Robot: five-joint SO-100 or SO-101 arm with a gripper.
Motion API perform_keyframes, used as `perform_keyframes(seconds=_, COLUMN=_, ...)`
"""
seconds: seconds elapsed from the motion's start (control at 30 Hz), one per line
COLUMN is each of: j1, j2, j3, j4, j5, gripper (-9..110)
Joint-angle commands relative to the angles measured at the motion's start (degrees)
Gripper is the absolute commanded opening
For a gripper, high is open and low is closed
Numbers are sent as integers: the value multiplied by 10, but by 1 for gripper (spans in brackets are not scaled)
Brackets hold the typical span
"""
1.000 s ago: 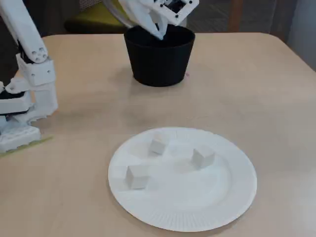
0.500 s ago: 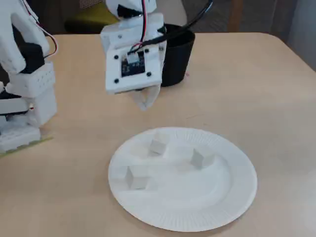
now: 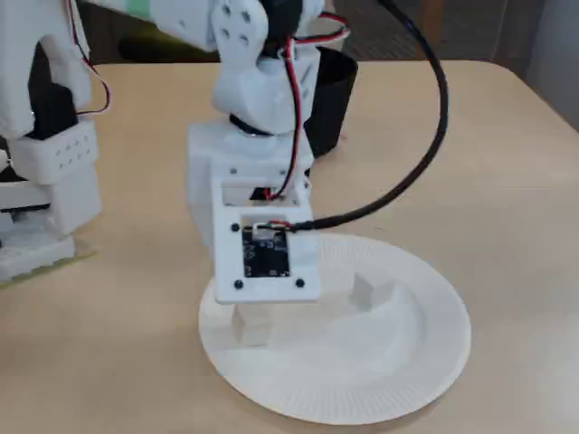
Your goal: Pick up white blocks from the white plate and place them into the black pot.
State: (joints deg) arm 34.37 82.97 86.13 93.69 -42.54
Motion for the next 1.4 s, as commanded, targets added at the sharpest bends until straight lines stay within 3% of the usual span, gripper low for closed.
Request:
perform_keyframes(seconds=0.0, j1=9, j2=4, j3=-27, j4=9, j5=-9, gripper=11)
perform_keyframes(seconds=0.07, j1=13, j2=5, j3=-25, j4=10, j5=-13, gripper=19)
perform_keyframes(seconds=0.23, j1=33, j2=1, j3=-27, j4=10, j5=-18, gripper=27)
perform_keyframes(seconds=0.87, j1=44, j2=-84, j3=-69, j4=7, j5=-27, gripper=31)
perform_keyframes(seconds=1.2, j1=48, j2=-138, j3=-103, j4=7, j5=-29, gripper=30)
perform_keyframes(seconds=1.37, j1=54, j2=-166, j3=-117, j4=7, j5=-12, gripper=19)
